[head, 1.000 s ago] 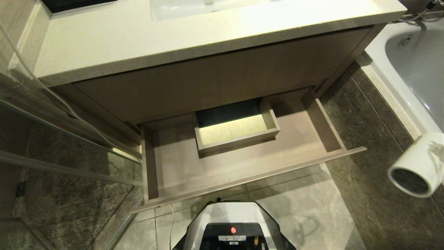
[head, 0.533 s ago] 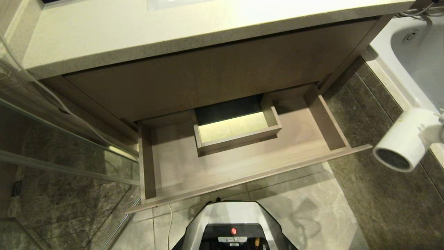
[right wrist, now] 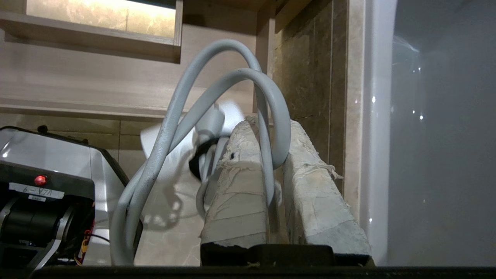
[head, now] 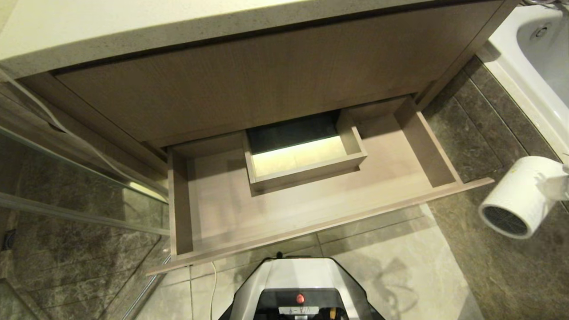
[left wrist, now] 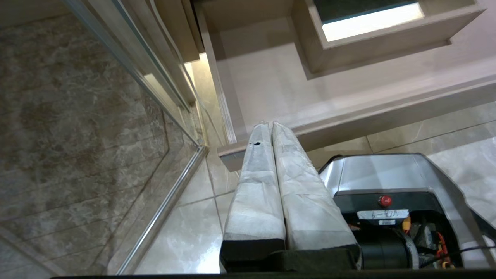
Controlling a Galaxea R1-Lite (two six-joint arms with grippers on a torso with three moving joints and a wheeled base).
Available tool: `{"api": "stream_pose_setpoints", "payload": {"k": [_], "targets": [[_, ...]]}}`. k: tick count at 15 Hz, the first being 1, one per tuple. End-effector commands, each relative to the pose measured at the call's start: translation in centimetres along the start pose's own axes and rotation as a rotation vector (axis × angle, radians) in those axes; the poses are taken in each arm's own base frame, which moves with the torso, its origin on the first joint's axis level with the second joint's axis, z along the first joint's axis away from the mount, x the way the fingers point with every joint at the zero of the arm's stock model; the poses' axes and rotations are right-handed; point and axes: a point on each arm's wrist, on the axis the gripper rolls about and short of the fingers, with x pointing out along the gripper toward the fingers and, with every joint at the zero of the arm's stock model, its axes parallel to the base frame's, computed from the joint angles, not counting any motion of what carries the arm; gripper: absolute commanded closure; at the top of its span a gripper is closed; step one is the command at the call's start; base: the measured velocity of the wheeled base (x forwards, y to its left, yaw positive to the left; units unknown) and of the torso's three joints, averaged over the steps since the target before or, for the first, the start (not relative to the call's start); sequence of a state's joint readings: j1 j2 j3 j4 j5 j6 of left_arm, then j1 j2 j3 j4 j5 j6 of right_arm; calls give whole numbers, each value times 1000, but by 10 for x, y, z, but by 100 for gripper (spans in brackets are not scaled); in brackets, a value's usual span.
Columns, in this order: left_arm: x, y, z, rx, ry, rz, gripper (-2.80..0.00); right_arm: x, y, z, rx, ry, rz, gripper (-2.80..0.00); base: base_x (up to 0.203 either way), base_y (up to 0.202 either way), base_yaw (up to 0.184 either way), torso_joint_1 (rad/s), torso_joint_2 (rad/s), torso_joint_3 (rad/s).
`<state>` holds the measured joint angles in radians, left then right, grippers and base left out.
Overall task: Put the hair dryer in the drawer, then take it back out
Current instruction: Put it into the drawer
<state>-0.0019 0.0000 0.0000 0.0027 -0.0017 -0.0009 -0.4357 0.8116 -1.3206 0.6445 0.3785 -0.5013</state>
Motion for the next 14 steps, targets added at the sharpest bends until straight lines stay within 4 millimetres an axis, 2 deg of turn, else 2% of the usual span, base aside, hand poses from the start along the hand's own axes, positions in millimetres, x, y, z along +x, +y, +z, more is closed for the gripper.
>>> {"api": "stream_pose_setpoints", "payload": {"k": [1, 6, 14], "targets": [[0, 0, 0, -1, 0, -1, 0, -3, 3, -3, -2, 2, 3, 0, 0, 0, 0, -354, 544, 178], [0, 0, 0, -1, 0, -1, 0, -2, 4, -5, -6, -9, -3, 0, 0, 0, 0, -338, 481, 133], [0, 0, 0, -1, 0, 1, 0, 1, 2, -5, -9, -17, -7, 0, 0, 0, 0, -44, 392, 330]]}}
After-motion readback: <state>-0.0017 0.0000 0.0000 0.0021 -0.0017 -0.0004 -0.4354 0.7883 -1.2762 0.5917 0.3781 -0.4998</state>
